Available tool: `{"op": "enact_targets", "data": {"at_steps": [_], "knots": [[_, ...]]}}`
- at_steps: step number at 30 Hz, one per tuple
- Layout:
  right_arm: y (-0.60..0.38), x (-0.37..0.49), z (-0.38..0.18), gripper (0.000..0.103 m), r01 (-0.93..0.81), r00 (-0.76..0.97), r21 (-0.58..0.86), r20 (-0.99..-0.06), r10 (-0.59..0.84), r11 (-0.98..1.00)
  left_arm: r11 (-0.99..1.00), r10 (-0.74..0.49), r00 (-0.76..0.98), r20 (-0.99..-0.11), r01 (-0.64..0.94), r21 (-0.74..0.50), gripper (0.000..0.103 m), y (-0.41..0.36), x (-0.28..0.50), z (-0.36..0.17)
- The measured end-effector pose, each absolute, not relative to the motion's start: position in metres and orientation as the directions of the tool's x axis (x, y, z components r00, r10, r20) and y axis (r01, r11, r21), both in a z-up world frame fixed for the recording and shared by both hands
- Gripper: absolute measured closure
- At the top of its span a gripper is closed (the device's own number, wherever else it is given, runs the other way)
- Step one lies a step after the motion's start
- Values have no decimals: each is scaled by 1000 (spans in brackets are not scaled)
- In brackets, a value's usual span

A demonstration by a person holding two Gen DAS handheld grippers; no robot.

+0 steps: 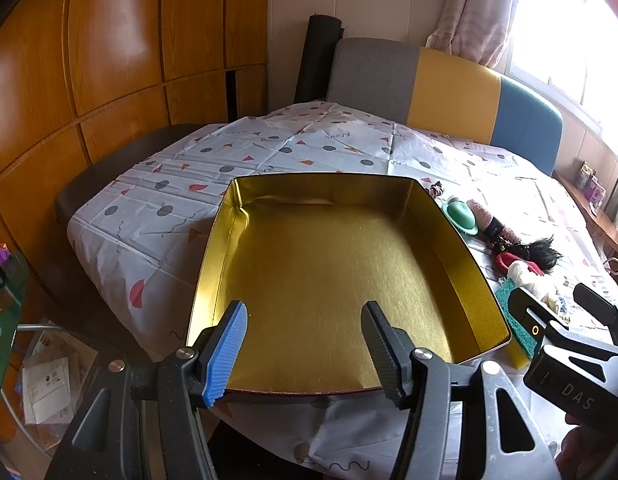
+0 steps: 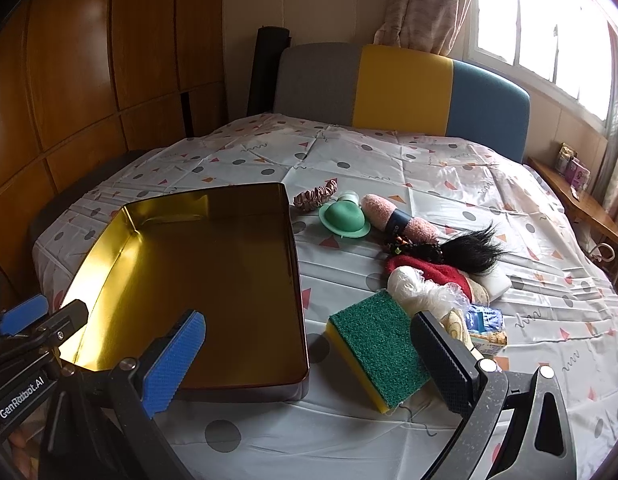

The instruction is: Organize soft objects

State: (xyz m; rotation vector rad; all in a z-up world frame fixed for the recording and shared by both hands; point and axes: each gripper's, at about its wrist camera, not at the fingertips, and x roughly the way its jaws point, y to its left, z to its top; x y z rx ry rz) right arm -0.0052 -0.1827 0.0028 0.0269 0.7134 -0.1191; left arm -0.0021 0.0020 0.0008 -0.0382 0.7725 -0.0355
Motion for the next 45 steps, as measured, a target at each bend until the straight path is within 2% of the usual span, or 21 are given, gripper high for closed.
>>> {"op": "enact_targets", "data": {"at_steps": [45], "knots": [[-192, -9, 4, 0, 134, 756, 3, -647, -101, 991, 999, -42, 709, -704, 24, -36, 43, 0, -4, -3]]}}
